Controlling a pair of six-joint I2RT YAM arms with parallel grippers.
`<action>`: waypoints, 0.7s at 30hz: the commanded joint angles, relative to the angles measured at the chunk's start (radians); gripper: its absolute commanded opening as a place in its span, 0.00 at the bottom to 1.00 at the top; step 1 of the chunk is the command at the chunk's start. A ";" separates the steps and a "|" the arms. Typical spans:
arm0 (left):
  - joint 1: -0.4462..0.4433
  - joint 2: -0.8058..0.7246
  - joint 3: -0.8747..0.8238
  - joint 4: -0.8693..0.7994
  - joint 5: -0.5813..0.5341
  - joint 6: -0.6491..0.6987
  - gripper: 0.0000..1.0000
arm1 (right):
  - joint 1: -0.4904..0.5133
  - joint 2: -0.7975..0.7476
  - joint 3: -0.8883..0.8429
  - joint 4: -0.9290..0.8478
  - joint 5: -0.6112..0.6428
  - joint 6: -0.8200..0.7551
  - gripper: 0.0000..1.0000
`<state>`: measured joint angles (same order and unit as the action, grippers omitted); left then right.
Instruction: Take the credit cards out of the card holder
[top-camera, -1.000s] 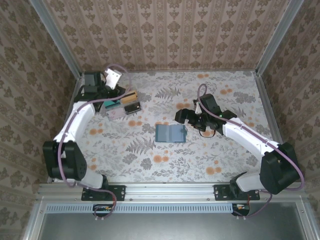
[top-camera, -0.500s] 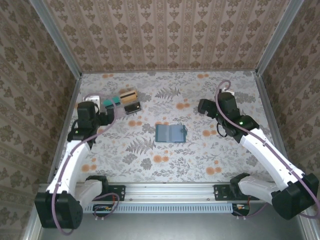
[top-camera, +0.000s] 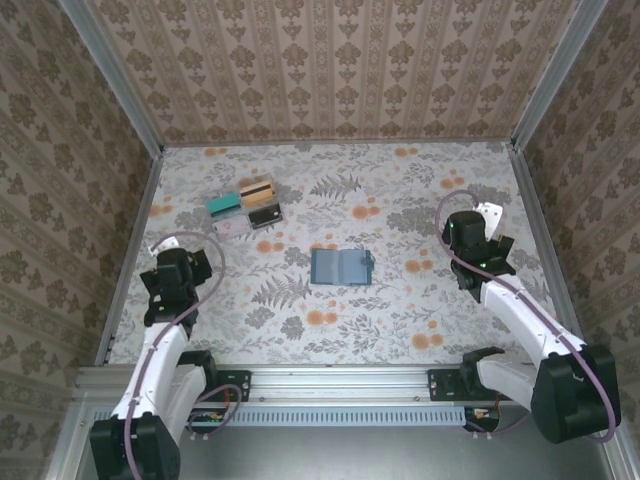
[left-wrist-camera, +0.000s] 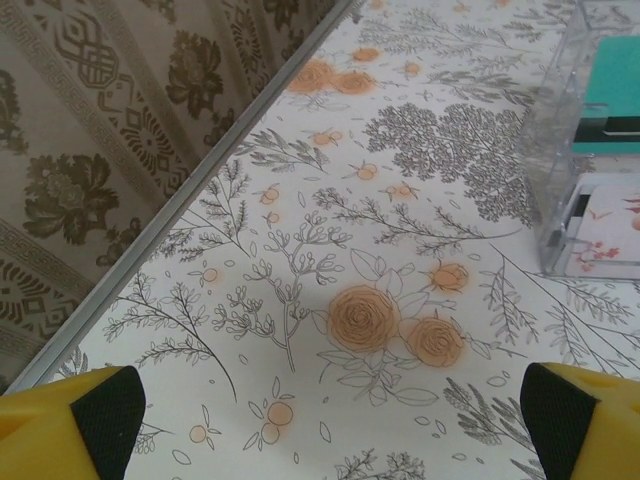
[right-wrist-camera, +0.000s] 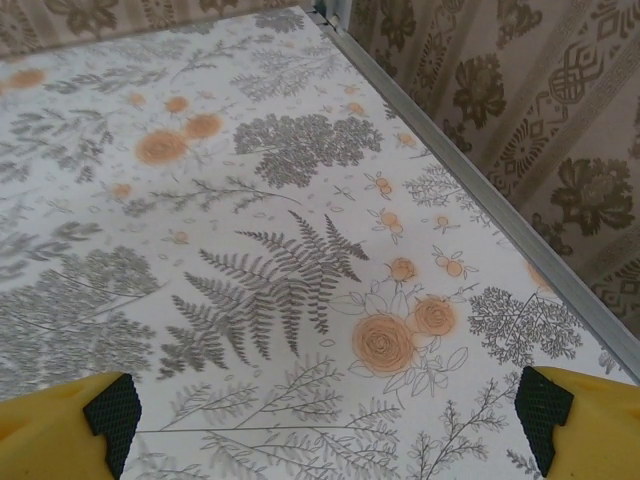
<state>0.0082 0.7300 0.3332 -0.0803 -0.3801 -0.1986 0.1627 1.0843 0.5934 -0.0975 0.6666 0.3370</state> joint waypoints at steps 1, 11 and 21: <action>0.010 -0.036 -0.052 0.161 -0.028 0.003 1.00 | -0.011 0.021 -0.073 0.254 0.010 -0.070 0.99; 0.012 0.129 -0.157 0.524 0.131 0.137 1.00 | -0.039 0.189 -0.203 0.684 -0.184 -0.220 1.00; 0.008 0.440 -0.078 0.796 0.337 0.224 1.00 | -0.064 0.255 -0.204 0.817 -0.336 -0.281 1.00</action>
<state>0.0093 1.1255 0.2150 0.5640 -0.1383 -0.0235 0.1059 1.3285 0.3878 0.6331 0.4019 0.0963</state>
